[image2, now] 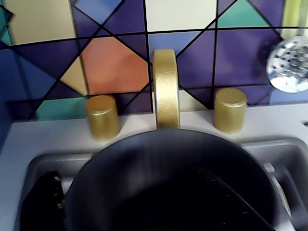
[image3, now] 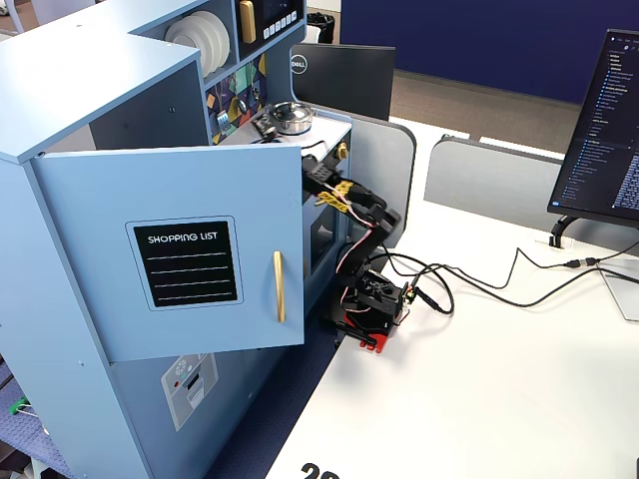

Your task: Pick up the green pineapple from the left cabinet and place it in the gray recipient

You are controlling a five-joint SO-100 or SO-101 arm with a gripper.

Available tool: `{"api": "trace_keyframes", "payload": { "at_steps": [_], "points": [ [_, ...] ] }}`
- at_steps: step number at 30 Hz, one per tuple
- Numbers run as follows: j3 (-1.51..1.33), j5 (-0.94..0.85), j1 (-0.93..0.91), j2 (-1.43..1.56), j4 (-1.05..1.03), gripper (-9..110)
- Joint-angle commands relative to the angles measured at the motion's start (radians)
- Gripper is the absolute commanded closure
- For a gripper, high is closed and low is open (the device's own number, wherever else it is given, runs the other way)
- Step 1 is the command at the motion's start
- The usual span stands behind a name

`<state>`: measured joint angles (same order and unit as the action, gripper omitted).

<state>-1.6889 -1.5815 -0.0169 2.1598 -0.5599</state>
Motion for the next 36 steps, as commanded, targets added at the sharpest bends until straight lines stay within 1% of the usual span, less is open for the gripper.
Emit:
{"api": "trace_keyframes", "payload": {
  "at_steps": [1, 3, 6, 7, 9, 11, 13, 14, 18, 21, 25, 31, 32, 34, 36],
  "points": [
    [-0.057, 0.025, 0.011, 0.321, -0.199, 81],
    [-0.17, 0.015, 0.011, 0.476, -0.278, 84],
    [-0.281, -0.002, -0.006, 0.652, -0.503, 90],
    [-0.305, -0.034, -0.014, 0.69, -0.594, 93],
    [-0.357, -0.078, -0.023, 0.741, -0.735, 94],
    [-0.426, -0.063, -0.025, 0.772, -0.808, 97],
    [-0.508, -0.038, -0.023, 0.784, -0.842, 101],
    [-0.552, -0.048, -0.017, 0.785, -0.85, 101],
    [-0.727, -0.089, 0.012, 0.773, -0.838, 101],
    [-0.882, -0.018, 0.023, 0.764, -0.733, 101],
    [-1.077, 0.008, 0.034, 0.772, -0.6, 101],
    [-1.295, 0.048, 0.058, 0.772, -0.431, 101],
    [-1.312, 0.037, 0.066, 0.773, -0.426, 101],
    [-1.313, 0.106, 0.115, 0.742, -0.405, 101],
    [-1.313, 0.104, 0.14, 0.755, -0.428, 101]
  ]
}}
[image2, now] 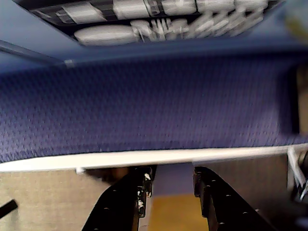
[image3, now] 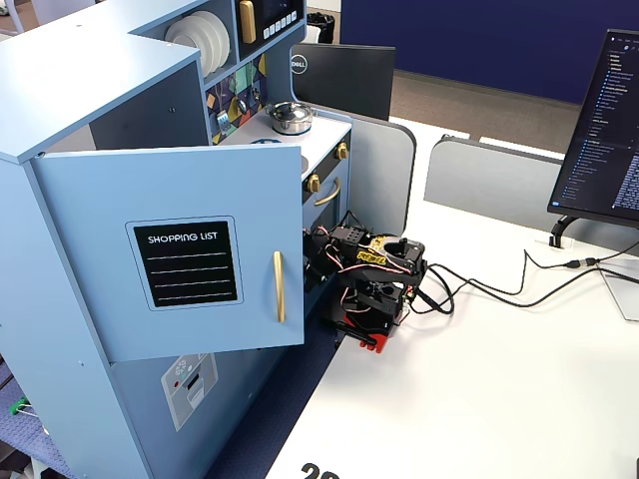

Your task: Pick up the green pineapple from the left cabinet and place it in the gray recipient

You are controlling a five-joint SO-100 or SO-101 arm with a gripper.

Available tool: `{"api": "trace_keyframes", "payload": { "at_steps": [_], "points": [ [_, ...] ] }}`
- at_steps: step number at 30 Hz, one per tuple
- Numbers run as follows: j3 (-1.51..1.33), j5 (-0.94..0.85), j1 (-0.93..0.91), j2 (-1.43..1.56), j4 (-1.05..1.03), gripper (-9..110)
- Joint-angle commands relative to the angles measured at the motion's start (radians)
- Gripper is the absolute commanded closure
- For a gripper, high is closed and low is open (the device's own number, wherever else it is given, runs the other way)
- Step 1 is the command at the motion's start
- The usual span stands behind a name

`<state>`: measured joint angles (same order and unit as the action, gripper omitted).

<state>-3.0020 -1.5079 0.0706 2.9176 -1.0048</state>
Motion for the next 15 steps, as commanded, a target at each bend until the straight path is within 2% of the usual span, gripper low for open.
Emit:
{"api": "trace_keyframes", "payload": {
  "at_steps": [1, 6, 11, 13, 15],
  "points": [
    [0.0, 0.028, 0.057, 0.008, 0.002, 101],
    [0.0, -0.009, 0.003, 0.169, -0.238, 101],
    [0.0, -0.163, -0.11, 0.261, -0.448, 101],
    [0.0, -0.169, -0.123, 0.261, -0.497, 101],
    [0.0, -0.098, -0.12, 0.261, -0.514, 101]
  ]
}}
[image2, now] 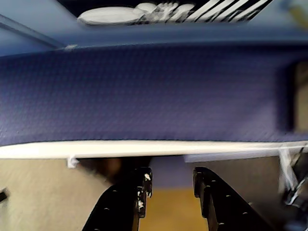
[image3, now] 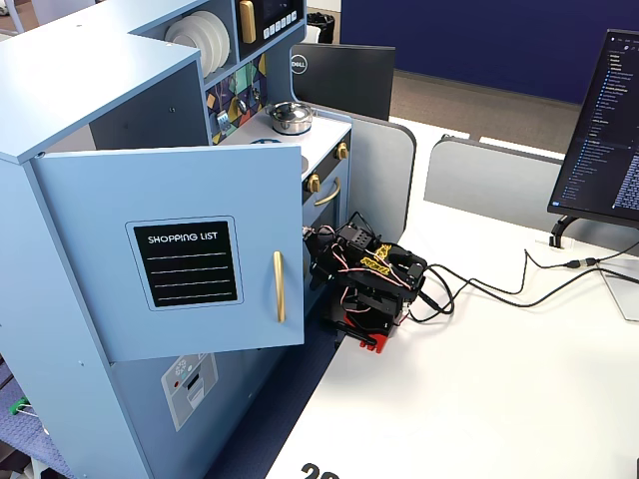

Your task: Pick up the green pineapple from the left cabinet and place it in the gray recipient

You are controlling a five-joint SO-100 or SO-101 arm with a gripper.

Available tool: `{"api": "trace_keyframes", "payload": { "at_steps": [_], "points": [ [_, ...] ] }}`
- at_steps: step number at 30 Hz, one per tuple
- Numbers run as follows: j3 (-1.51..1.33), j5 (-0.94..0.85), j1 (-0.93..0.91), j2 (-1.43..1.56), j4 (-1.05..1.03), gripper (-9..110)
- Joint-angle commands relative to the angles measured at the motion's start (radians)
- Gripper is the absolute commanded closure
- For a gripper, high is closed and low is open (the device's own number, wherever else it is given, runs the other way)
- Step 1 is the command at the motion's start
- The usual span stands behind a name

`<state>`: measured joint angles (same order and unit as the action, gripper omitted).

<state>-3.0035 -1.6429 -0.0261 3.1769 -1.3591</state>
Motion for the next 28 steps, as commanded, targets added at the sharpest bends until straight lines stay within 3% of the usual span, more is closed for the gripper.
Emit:
{"api": "trace_keyframes", "payload": {
  "at_steps": [1, 6, 28],
  "points": [
    [0.002, 0.054, -0.023, 0.002, -0.163, 101],
    [0.002, 0.133, -0.034, 0.002, -0.17, 101],
    [0.002, 0.132, -0.034, 0.002, -0.17, 100]
  ]
}}
